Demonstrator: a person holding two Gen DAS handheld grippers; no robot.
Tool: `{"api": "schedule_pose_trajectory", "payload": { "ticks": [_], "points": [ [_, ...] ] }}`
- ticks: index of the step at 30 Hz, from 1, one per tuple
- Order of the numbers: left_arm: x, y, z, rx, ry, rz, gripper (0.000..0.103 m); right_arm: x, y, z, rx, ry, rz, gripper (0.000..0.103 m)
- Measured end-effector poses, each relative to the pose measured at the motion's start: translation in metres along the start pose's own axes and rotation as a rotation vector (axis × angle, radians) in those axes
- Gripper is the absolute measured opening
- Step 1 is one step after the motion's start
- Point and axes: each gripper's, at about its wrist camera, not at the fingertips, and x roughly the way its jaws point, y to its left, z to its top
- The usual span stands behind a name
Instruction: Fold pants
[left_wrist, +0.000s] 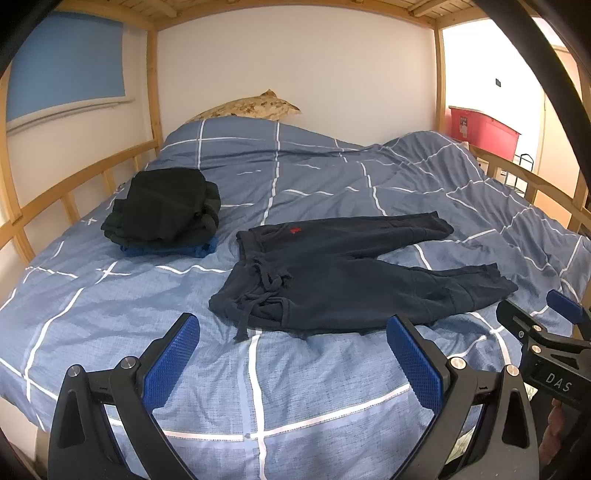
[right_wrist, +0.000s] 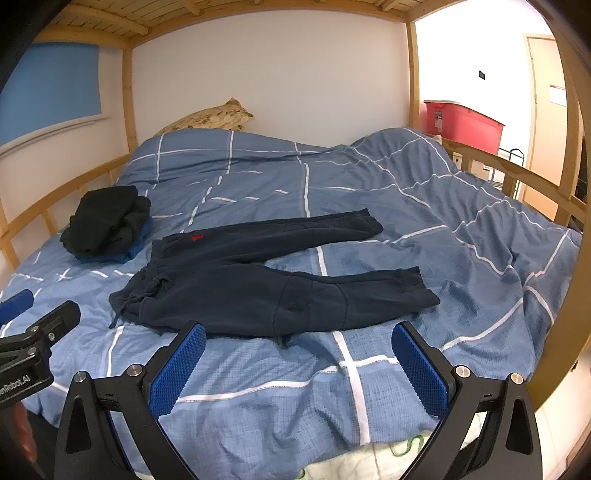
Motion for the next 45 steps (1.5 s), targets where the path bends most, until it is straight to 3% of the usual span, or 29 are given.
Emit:
{"api": "schedule_pose_trajectory", "payload": {
  "ticks": [6,12,21,28,36,41,45],
  "points": [
    [0.007,-0.014,0.003,0.032,0.004,-0.016,0.102,0.002,-0.002,0.0,0.011,0.003,0.001,0.102],
    [0.019,-0.041,0.013,0.096,-0.022,-0.09,0.101,0.011,-0.02,0.001,0.021,-0.005,-0.023,0.102],
    [0.051,-0.11,0.044,0.314,-0.091,-0.395,0.097,0.024,-0.068,0.003,0.081,-0.049,-0.102,0.102],
    [0.089,-0.172,0.076,0.56,-0.152,-0.565,0.09,0.039,-0.1,0.003,0.138,-0.077,-0.168,0.098],
    [0.134,-0.236,0.082,0.804,-0.07,-0.771,0.073,0.068,-0.133,-0.001,0.253,-0.05,-0.179,0.082],
    [0.165,-0.269,0.08,0.913,0.041,-0.845,0.055,0.095,-0.149,-0.007,0.371,0.016,-0.146,0.063],
    [0.19,-0.291,0.078,0.954,0.13,-0.886,0.05,0.117,-0.161,-0.011,0.447,0.066,-0.109,0.055]
  ]
}}
